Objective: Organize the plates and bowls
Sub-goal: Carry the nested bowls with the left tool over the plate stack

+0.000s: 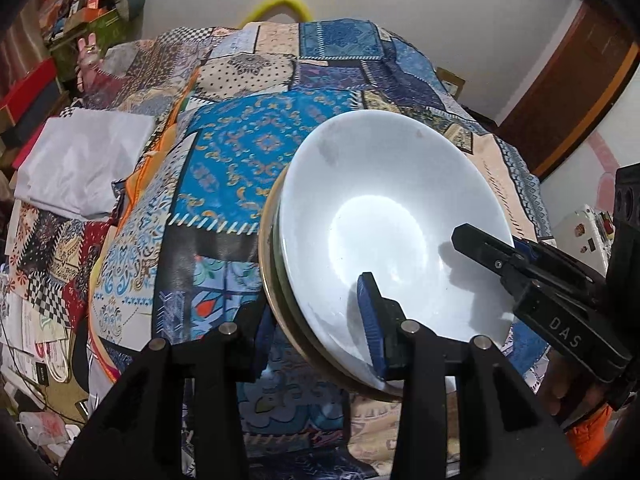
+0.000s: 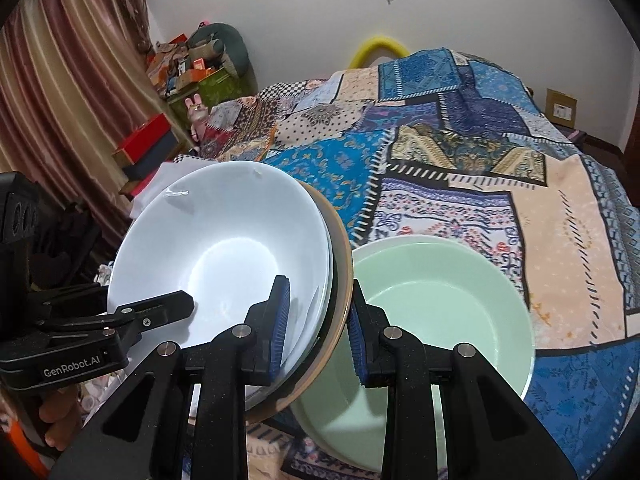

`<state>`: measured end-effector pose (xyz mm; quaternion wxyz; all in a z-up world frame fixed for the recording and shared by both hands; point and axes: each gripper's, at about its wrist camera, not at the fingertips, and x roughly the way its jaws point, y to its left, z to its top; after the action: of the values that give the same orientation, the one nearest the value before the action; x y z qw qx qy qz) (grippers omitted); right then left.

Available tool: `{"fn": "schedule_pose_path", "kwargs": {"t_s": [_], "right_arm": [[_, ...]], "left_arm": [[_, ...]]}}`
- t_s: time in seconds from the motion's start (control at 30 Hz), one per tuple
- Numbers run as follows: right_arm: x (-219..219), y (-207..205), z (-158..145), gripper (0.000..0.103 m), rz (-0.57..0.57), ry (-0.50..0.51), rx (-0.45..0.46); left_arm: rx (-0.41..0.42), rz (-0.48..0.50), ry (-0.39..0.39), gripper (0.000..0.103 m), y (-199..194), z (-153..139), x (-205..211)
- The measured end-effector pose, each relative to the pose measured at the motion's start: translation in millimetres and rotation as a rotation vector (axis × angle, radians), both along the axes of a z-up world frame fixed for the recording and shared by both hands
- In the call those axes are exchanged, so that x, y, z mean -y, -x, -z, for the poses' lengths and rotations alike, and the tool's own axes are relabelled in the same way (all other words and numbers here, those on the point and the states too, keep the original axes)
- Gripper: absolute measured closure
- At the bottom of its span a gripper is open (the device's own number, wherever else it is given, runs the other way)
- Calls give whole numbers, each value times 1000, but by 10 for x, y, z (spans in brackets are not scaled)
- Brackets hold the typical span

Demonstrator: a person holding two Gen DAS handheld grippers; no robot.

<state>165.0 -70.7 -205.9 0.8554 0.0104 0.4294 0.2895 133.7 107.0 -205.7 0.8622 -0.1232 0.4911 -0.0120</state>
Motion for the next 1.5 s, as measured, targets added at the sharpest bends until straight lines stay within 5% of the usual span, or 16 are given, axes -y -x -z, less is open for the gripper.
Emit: {"fn": "schedule_pose_path", "kwargs": {"t_s": [0.67,1.5], "right_arm": [[632,-2,-45,78,102,-5,8],[983,-148,275,78,151,-4,-77]], "left_arm": [[3,114,-8,64,-196,-45,635],[-78,172,-19,64,-522,293,1003]]}}
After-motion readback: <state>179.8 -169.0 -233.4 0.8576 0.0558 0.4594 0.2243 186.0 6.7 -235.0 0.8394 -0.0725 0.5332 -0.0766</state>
